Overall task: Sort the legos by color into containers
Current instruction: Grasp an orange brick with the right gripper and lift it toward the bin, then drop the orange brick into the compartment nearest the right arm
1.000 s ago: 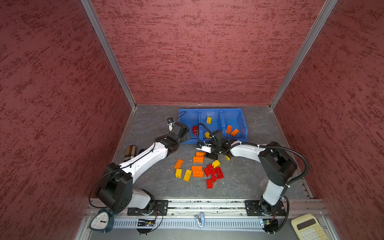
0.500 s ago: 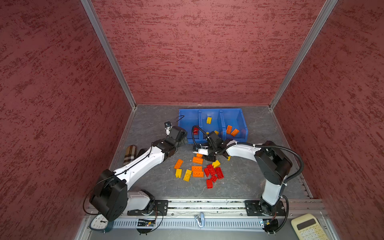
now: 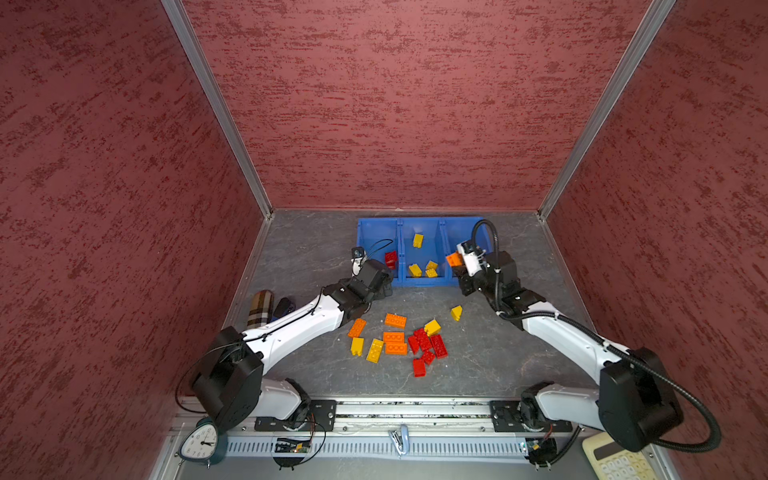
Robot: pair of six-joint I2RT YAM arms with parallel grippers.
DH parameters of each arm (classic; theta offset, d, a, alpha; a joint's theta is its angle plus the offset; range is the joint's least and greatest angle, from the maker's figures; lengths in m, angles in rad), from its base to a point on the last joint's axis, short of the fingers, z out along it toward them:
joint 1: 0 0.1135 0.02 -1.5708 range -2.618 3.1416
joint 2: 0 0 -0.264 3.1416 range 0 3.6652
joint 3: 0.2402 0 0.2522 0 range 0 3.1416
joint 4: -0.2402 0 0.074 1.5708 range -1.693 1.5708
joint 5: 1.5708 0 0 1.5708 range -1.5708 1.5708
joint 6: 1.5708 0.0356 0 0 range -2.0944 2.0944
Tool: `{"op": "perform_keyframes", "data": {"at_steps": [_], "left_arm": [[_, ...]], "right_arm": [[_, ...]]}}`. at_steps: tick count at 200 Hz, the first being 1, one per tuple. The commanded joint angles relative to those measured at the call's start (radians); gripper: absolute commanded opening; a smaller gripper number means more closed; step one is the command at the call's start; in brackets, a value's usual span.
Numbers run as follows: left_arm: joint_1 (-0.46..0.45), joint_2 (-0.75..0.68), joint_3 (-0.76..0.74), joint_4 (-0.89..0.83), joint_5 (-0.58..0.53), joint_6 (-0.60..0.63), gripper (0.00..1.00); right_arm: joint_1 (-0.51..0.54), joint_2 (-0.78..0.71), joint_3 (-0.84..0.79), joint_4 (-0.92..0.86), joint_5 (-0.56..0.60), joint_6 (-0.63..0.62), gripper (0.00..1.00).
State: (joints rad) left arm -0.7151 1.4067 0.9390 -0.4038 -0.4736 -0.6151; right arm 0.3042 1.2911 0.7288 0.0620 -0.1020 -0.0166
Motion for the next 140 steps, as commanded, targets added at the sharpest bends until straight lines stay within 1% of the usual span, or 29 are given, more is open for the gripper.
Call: {"op": "perform_keyframes", "data": {"at_steps": [1,14,34,68,92,107,140], "left_arm": [[-0.017,0.035,0.056,-0.005,-0.02,0.024,0.99],[-0.025,0.052,0.073,-0.011,-0.018,0.028,0.99],[-0.037,0.062,0.084,-0.022,-0.023,0.027,1.0],[-0.046,0.054,0.074,-0.039,-0.023,0.005,0.99],[-0.067,0.036,0.056,-0.05,-0.007,0.018,0.99],[-0.082,0.021,0.035,-0.067,-0.003,0.018,0.99],[-0.099,-0.011,-0.021,-0.066,0.039,0.019,0.99]], "right_arm": [[-0.094,0.076,0.052,0.023,0.027,0.245,0.17],[-0.121,0.152,0.119,-0.026,-0.001,0.252,0.18],[-0.131,0.289,0.244,-0.08,-0.038,0.232,0.19],[-0.131,0.495,0.466,-0.184,-0.007,0.224,0.22],[-0.13,0.591,0.569,-0.219,-0.035,0.219,0.25],[-0.129,0.615,0.6,-0.225,-0.057,0.228,0.3],[-0.125,0.593,0.606,-0.246,-0.034,0.233,0.49]]}}
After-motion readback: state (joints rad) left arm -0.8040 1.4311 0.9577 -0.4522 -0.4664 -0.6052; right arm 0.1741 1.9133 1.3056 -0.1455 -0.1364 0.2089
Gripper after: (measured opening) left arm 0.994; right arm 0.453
